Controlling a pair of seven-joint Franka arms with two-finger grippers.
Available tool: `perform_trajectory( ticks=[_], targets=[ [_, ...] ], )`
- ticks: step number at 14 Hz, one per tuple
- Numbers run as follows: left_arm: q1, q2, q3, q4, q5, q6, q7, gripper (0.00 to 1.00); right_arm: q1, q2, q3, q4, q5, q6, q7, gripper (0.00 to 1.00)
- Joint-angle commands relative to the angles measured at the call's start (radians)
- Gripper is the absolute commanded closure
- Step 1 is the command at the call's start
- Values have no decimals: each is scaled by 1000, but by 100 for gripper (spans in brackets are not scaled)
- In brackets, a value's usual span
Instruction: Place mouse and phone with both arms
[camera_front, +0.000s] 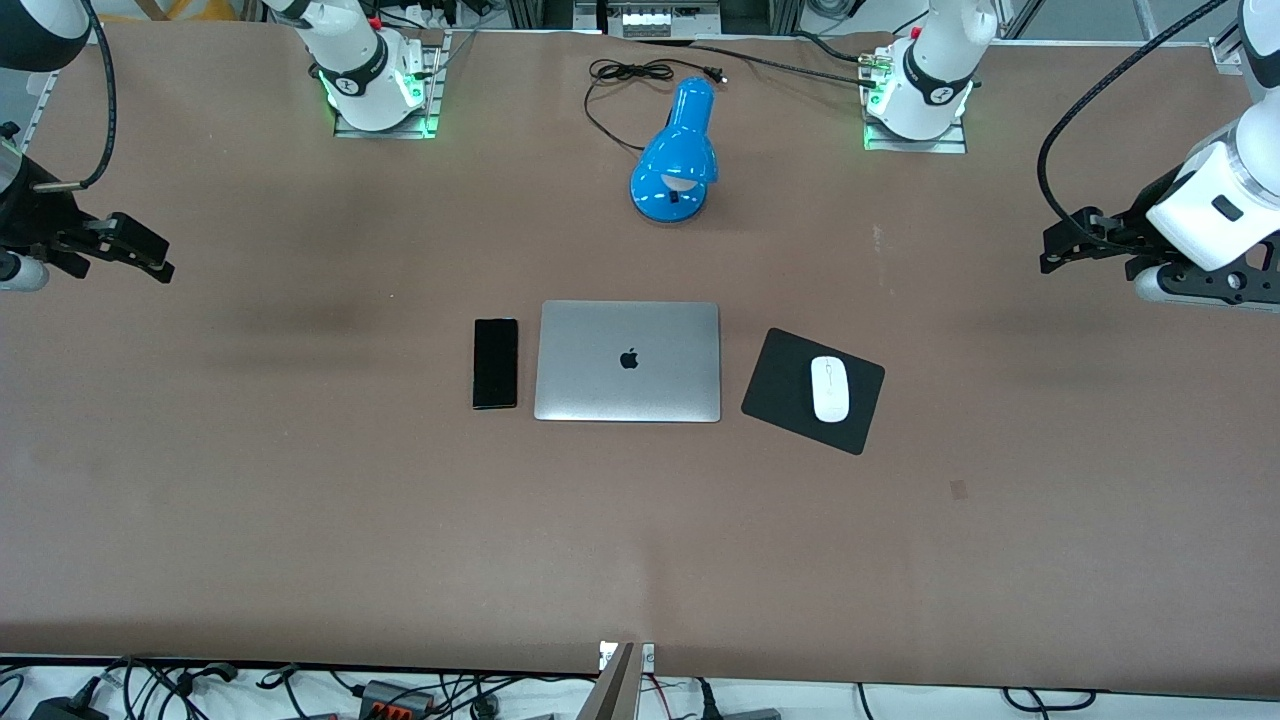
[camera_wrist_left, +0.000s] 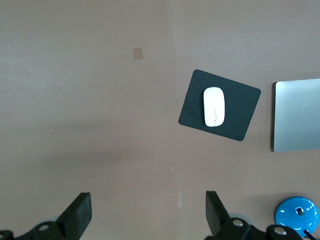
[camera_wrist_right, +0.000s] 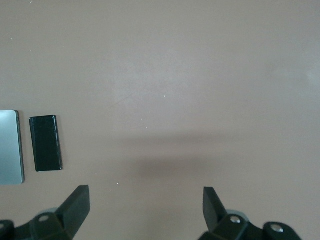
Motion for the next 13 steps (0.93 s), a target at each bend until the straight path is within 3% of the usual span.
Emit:
perform_trajectory(
  ticks=[1, 13],
  targets=[
    [-6, -10, 2, 2, 42, 3, 21, 0, -3, -16, -6, 6, 7, -21, -41, 0],
    [-6, -10, -3, 2, 42, -9, 10, 0, -20, -17, 7, -1, 16, -23, -41, 0]
  ],
)
